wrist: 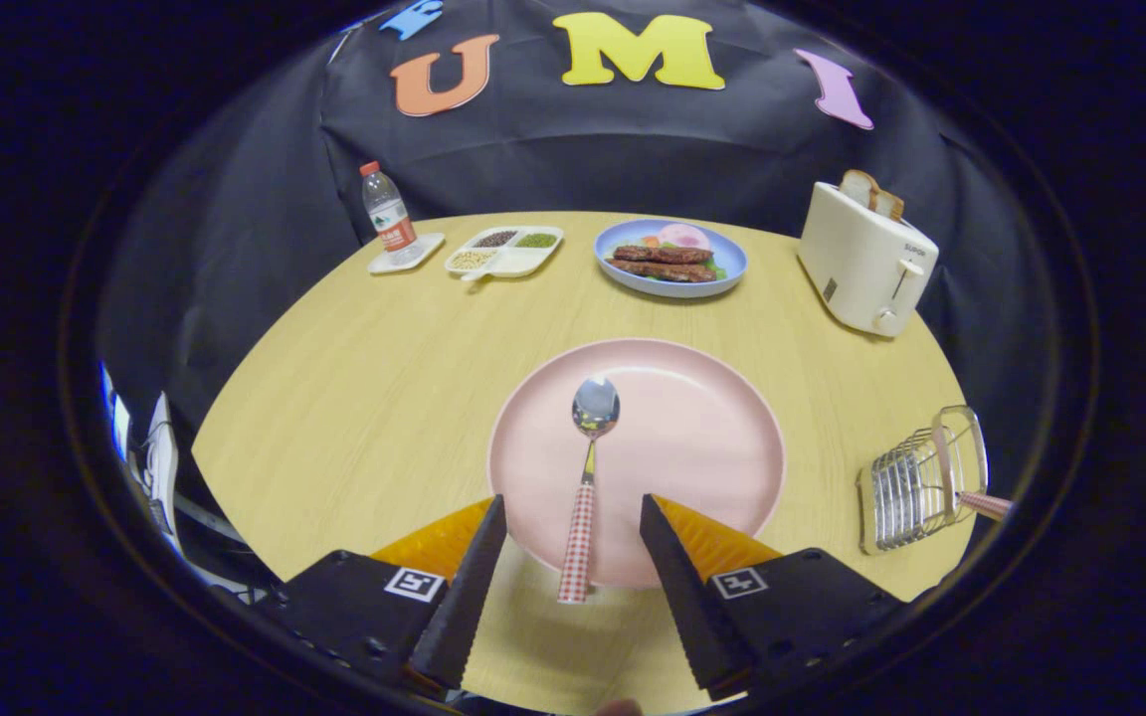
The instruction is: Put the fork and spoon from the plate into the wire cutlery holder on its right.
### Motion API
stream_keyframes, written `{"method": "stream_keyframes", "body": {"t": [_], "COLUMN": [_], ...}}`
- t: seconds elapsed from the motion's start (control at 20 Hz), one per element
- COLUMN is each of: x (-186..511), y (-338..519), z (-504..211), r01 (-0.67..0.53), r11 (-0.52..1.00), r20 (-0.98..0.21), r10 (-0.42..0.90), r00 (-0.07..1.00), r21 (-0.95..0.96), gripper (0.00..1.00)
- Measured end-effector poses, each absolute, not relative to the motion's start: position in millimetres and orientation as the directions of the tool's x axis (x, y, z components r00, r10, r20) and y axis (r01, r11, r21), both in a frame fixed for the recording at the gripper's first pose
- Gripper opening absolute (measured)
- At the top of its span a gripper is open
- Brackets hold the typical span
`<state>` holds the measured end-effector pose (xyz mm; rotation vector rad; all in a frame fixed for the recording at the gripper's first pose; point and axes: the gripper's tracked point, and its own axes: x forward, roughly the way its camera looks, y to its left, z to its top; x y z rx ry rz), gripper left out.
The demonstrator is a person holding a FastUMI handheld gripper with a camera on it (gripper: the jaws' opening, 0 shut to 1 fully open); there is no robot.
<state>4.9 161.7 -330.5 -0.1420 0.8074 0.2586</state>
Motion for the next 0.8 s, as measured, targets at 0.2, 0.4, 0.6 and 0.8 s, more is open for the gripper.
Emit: {"method": "stream_keyframes", "body": {"t": [0.2,0.4,0.6,0.8], "x": [13.5,22.0,23.6,18.1], "y": [158.2,155.6,154.6,145.4], "z": [-346.0,-362.5,-368.5,-356.8], "r01": [-0.257,-0.237,-0.231,-0.230], "r11": [0.965,0.970,0.971,0.973], "r20": [-0.748,-0.767,-0.786,-0.811], "r10": [0.134,0.108,0.102,0.111], "r00": [0.650,0.632,0.609,0.574], "r21": [-0.050,-0.058,-0.053,-0.030], "gripper": [0.73,0.47,0.11,0.03]}}
